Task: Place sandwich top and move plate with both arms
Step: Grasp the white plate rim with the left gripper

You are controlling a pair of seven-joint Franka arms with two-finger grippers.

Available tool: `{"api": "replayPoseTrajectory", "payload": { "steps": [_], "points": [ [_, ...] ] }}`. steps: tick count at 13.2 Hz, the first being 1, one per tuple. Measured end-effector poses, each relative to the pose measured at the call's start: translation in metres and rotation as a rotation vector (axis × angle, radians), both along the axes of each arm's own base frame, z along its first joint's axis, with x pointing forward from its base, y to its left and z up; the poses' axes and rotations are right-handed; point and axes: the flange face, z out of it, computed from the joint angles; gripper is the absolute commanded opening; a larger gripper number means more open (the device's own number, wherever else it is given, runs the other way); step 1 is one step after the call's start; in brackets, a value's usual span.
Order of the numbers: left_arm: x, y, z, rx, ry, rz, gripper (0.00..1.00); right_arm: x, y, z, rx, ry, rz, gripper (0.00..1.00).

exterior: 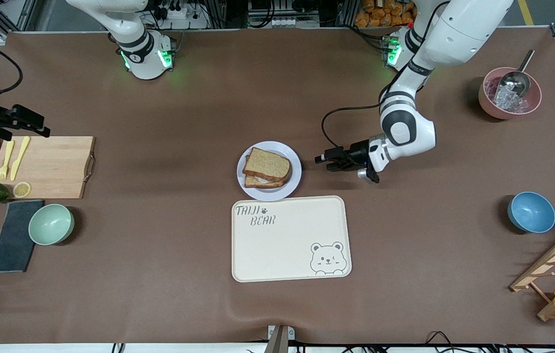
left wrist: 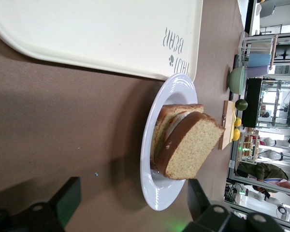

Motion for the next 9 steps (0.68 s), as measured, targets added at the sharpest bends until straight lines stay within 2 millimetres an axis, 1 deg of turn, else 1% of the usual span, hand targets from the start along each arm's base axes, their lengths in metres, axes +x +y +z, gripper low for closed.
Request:
{"api": "replayPoseTrajectory", "payload": {
  "steps": [1,2,3,5,6,7,8,9],
  "points": [
    [0.001,-0.004,-0.002,-0.003,0.0,-0.005,0.82,0.001,0.013,0.003,-0.008,-0.005,0.0,1.0],
    [0.003,-0.008,-0.004,-0.006,-0.003,-0.01,0.82,0.002,0.022,0.006,-0.011,-0.01,0.01,1.0],
    [0.004,-0.012,-0.006,-0.01,-0.006,-0.014,0.78,0.002,0.022,0.008,-0.014,-0.015,0.016,1.0],
    [0.005,-0.023,-0.013,-0.024,-0.003,-0.011,0.74,0.003,0.014,0.015,-0.017,-0.032,0.018,1.0],
    [0.006,-0.028,-0.017,-0.031,-0.008,-0.01,0.7,0.004,0.011,0.022,-0.017,-0.046,0.015,1.0],
    [0.007,-0.033,-0.022,-0.039,-0.014,-0.011,0.63,0.006,0.008,0.027,-0.018,-0.058,0.011,1.0],
    [0.009,-0.039,-0.026,-0.046,-0.024,-0.013,0.57,0.007,0.005,0.03,-0.019,-0.063,0.005,1.0],
    [0.01,-0.044,-0.03,-0.052,-0.032,-0.014,0.56,0.009,0.003,0.028,-0.019,-0.061,0.002,1.0]
  ]
}}
